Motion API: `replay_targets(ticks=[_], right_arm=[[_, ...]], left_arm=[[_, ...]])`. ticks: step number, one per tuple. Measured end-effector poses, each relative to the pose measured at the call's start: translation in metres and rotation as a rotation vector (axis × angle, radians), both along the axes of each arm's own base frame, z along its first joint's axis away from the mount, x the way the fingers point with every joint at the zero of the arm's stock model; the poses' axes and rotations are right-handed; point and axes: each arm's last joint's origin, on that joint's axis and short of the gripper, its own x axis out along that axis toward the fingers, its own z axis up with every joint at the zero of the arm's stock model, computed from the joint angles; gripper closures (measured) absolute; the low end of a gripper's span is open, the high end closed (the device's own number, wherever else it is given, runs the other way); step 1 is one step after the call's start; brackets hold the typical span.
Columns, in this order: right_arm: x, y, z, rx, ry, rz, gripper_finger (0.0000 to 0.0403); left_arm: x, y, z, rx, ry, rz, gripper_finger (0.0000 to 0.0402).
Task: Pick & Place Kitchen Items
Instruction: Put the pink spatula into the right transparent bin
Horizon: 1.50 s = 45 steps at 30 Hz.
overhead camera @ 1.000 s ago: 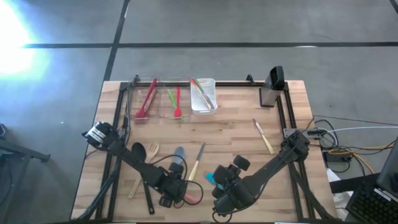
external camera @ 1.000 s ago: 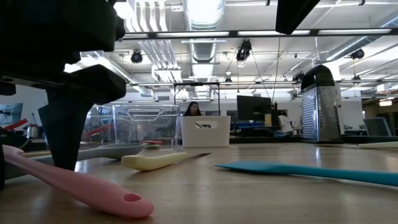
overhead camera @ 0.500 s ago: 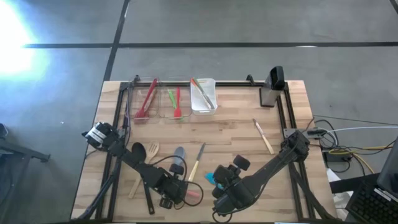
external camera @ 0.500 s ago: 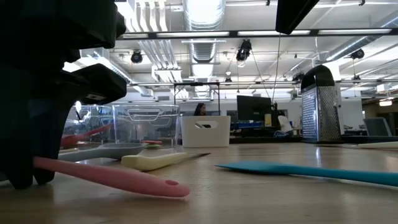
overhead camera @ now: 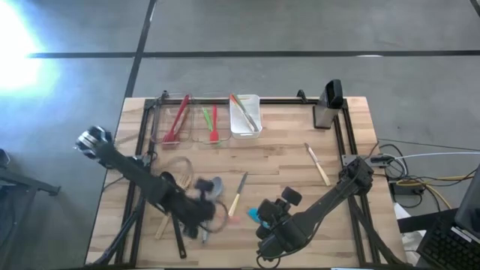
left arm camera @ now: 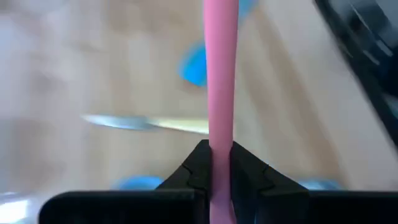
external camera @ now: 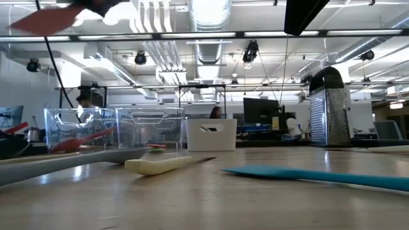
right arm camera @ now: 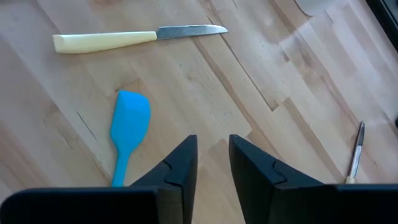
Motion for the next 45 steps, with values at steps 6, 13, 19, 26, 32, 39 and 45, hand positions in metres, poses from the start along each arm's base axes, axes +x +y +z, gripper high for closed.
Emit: replay_targets(ticks=[6, 13, 19, 26, 32, 39, 45], right_arm=[[0.000, 0.000, -0.001, -0.003, -0.007, -0.016, 0.0323], [0.000, -0.001, -0.003, -0.033, -0.025, -0.017, 0.0312], [0.000, -0.002, -0.003, -0.049, -0.033, -0.013, 0.0311], [0.000, -0.002, -0.003, -0.054, -0.022, 0.003, 0.0323], [0.000, -0.003, -0.007, -0.069, 0.003, 0.024, 0.0324], [-0.003, -0.005, -0.018, -0.084, 0.035, 0.005, 0.0313], [-0.009, -0.005, -0.032, -0.056, 0.094, -0.037, 0.0307]], left_arm=[[-0.037, 0.062, 0.053, 0.048, -0.310, 0.293, 0.0369], [-0.065, 0.136, 0.083, -0.068, -0.629, 0.564, 0.0369], [-0.070, 0.192, 0.081, -0.155, -0.743, 0.679, 0.0369], [-0.069, 0.264, 0.060, -0.296, -0.713, 0.888, 0.0369], [-0.055, 0.316, 0.031, -0.510, -0.643, 0.947, 0.0369], [-0.040, 0.347, -0.008, -0.541, -0.507, 1.058, 0.0369], [-0.032, 0.361, -0.034, -0.566, -0.416, 1.121, 0.0369]])
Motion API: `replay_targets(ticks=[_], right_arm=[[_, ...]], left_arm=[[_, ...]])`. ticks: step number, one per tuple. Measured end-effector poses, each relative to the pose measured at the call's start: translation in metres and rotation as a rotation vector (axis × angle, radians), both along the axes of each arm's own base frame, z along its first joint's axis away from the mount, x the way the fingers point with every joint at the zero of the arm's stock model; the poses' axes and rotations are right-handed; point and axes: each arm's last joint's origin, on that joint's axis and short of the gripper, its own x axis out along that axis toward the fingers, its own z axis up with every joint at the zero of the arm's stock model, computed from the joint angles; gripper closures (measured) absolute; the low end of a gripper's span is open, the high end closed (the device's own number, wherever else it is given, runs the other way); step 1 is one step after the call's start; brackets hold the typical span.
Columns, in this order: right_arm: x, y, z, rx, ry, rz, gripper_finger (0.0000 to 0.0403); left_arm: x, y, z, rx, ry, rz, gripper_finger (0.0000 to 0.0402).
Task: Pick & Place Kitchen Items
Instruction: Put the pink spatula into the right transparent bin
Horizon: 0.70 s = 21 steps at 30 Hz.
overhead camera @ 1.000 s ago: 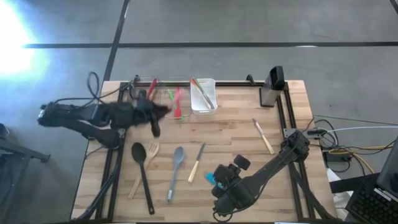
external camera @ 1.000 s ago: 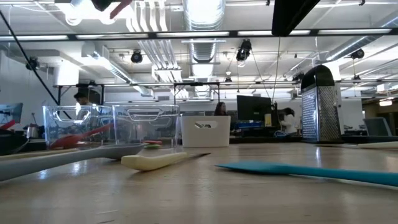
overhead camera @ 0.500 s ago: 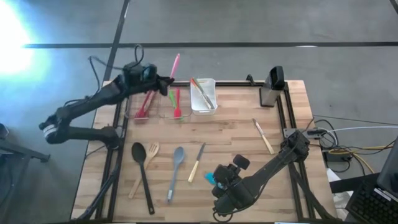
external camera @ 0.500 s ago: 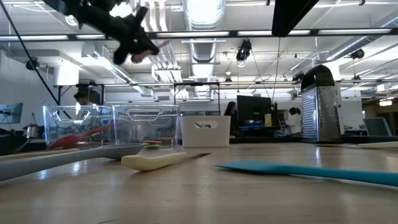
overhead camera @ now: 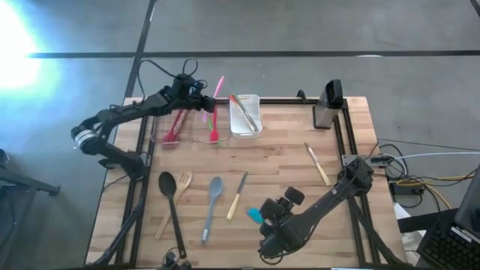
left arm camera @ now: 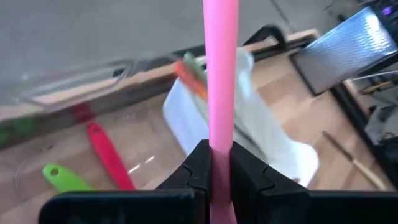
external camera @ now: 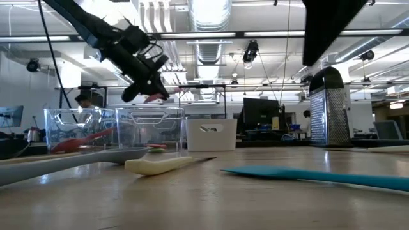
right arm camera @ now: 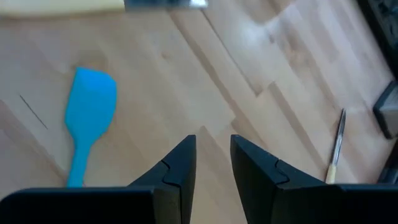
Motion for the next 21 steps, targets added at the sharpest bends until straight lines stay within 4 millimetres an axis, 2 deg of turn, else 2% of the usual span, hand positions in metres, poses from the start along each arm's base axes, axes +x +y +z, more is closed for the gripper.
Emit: replay_targets(ticks=[5, 10, 14, 21], right_arm=[[-0.006, 0.001, -0.010, 0.017, 0.036, -0.043, 0.0311], [-0.011, 0.004, -0.015, 0.017, 0.043, -0.063, 0.0319], [-0.011, 0.003, -0.017, 0.013, 0.046, -0.068, 0.0323], [-0.010, 0.003, -0.014, 0.021, 0.036, -0.062, 0.0316]], left_arm=[[0.001, 0.003, -0.018, -0.044, 0.112, 0.033, 0.0369], [-0.003, 0.000, -0.026, -0.063, 0.217, 0.057, 0.0369], [-0.004, -0.004, -0.033, -0.082, 0.231, 0.059, 0.0369], [-0.012, -0.013, -0.062, -0.126, 0.233, 0.090, 0.0369]])
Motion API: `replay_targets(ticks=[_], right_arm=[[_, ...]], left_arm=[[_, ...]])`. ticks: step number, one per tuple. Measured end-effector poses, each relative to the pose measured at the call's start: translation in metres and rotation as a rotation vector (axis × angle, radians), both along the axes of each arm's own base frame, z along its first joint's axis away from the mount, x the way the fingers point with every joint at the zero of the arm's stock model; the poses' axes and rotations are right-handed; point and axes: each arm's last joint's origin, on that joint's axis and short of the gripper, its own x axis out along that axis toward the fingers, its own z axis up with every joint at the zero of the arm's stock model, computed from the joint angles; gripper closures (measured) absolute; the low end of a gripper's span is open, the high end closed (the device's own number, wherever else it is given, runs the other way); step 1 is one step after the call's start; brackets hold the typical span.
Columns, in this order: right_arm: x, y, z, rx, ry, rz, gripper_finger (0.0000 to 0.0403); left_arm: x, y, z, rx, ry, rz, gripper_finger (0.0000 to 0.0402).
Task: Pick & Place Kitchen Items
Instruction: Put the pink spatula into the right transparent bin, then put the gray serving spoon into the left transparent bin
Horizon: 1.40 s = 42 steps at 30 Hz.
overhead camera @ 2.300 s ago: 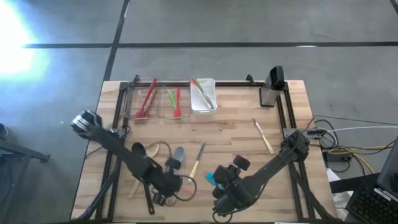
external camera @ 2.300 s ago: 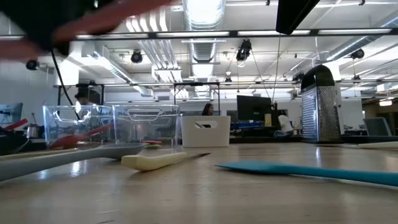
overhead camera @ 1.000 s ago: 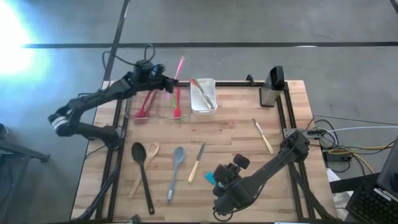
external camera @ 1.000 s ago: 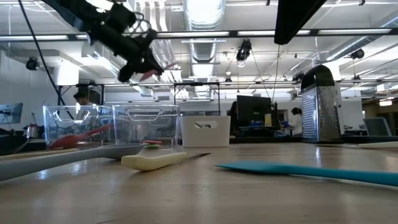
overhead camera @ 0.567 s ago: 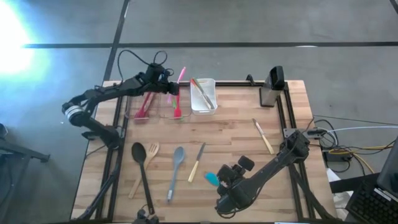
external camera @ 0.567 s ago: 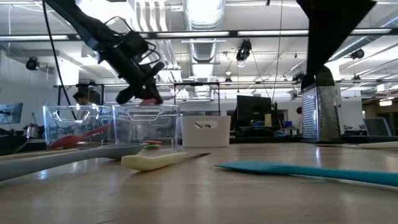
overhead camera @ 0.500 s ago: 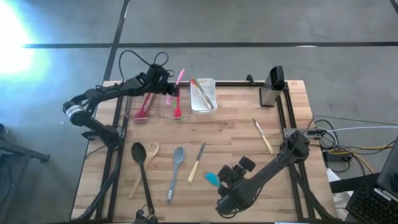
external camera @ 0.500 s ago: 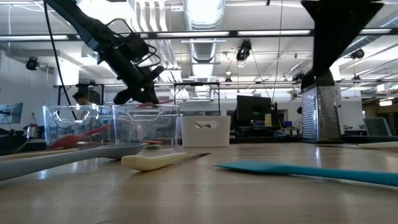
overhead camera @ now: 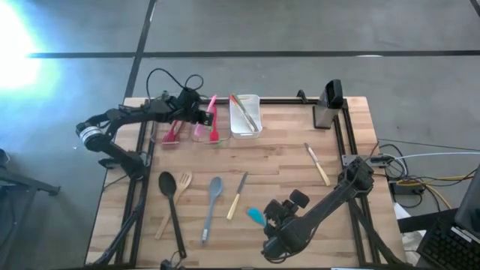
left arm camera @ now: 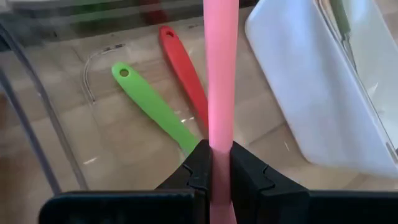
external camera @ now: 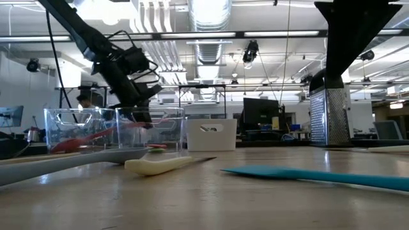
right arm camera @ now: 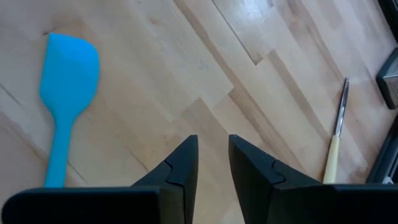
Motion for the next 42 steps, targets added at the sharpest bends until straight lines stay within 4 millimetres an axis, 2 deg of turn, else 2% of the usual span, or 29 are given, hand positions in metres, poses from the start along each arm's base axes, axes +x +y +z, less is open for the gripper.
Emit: replay_targets(ticks=[17, 29, 34, 39, 42], right_arm=[[0.001, 0.001, 0.003, 0.000, -0.001, 0.023, 0.0311], [0.001, 0.001, 0.003, -0.002, -0.004, 0.021, 0.0325], [0.001, 0.001, 0.003, -0.001, -0.005, 0.020, 0.0320], [0.001, 0.001, 0.003, 0.000, -0.006, 0.016, 0.0312], [0.001, 0.001, 0.003, 0.000, -0.006, 0.016, 0.0309]], left_arm=[[0.006, 0.004, -0.011, -0.054, -0.040, 0.003, 0.0368], [0.011, 0.006, 0.005, -0.053, -0.049, -0.130, 0.0268], [0.009, 0.004, 0.023, -0.094, 0.006, -0.165, 0.0254], [0.002, -0.003, 0.055, -0.077, 0.033, -0.214, 0.0255], [-0.004, -0.015, 0.078, -0.046, -0.020, -0.260, 0.0255]])
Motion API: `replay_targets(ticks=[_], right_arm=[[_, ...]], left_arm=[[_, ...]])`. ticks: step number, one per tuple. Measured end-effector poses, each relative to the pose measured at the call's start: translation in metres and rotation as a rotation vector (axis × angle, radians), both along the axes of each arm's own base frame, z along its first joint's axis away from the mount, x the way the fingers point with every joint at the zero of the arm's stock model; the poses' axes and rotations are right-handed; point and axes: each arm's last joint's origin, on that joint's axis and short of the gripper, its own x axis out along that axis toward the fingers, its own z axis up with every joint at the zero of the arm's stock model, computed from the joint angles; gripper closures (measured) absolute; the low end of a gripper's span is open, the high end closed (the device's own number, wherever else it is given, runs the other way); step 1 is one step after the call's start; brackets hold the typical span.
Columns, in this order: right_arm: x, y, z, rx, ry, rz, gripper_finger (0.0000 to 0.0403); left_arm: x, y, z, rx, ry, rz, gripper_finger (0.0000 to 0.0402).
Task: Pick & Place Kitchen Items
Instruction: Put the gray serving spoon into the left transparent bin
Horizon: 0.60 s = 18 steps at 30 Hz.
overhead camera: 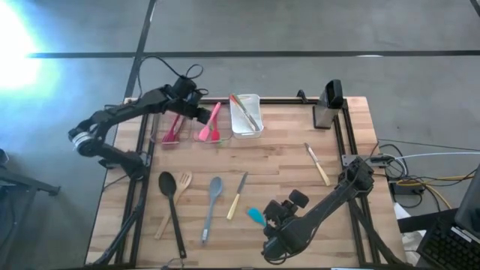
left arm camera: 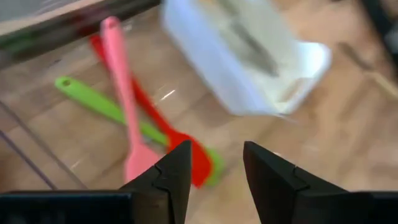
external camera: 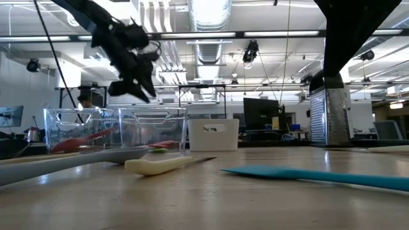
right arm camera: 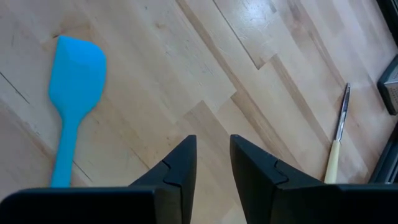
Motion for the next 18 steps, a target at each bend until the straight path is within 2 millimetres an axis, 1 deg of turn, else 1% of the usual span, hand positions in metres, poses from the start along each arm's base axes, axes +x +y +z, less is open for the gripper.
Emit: replay_targets(ticks=[5, 10, 13, 18], right_arm=[[0.000, 0.000, 0.000, 0.000, 0.000, 0.000, 0.0315], [0.000, 0.000, 0.000, -0.006, -0.007, -0.002, 0.0324], [0.001, -0.001, 0.000, -0.015, -0.022, -0.009, 0.0326], [0.001, -0.001, 0.000, -0.016, -0.030, -0.016, 0.0320]], left_arm=[[-0.013, -0.034, 0.034, 0.043, -0.123, -0.103, 0.0255], [-0.026, -0.082, 0.053, 0.046, -0.210, -0.206, 0.0255], [-0.031, -0.113, 0.056, 0.042, -0.255, -0.266, 0.0255], [-0.037, -0.159, 0.050, 0.055, -0.266, -0.301, 0.0255]])
